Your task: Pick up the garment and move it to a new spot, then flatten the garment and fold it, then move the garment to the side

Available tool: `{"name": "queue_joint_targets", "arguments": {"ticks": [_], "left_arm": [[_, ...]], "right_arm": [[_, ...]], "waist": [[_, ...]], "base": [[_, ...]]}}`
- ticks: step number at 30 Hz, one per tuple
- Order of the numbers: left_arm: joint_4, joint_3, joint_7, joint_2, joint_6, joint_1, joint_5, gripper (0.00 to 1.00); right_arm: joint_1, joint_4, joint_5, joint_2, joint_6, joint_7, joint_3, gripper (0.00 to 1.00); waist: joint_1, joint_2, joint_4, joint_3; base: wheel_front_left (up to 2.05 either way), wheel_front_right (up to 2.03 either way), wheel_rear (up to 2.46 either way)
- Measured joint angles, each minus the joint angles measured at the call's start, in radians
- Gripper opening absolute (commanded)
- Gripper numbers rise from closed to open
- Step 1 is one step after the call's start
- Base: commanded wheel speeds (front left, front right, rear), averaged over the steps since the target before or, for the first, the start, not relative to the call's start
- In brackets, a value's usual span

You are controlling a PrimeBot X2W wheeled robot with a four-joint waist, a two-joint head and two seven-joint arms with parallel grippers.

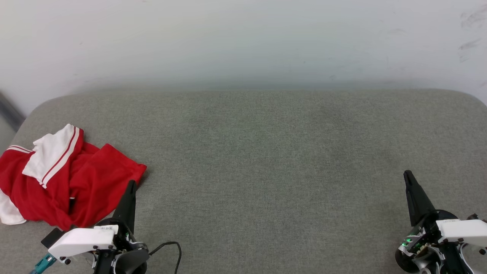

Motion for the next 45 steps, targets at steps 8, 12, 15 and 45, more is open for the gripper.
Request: {"name": "queue_joint_targets", "arguments": {"ticks": [8,12,15,45], "left_arm": [[0.000,0.000,0.000,0.000,0.000,0.000,0.000,0.00],[0.000,0.000,0.000,0.000,0.000,0.000,0.000,0.00],[0.000,0.000,0.000,0.000,0.000,0.000,0.000,1.00],[-0.100,-0.108,-0.118,-0.002,0.001,0.034,0.230,1.00]], "right_arm": [[0.000,0.000,0.000,0.000,0.000,0.000,0.000,0.00],[0.000,0.000,0.000,0.000,0.000,0.000,0.000,0.00],[0.000,0.000,0.000,0.000,0.000,0.000,0.000,1.00],[0.044,-0.082,-0.240,-0.007,0.000,-0.116,0.080,1.00]], "waist": [[0.0000,0.0000,0.000,0.000],[0.0000,0.0000,0.000,0.000],[0.0000,0.0000,0.000,0.000],[0.0000,0.0000,0.001,-0.002]], "base": [[0.00,0.00,0.00],[0.00,0.00,0.00],[0.00,0.00,0.00],[0.00,0.00,0.00]]}}
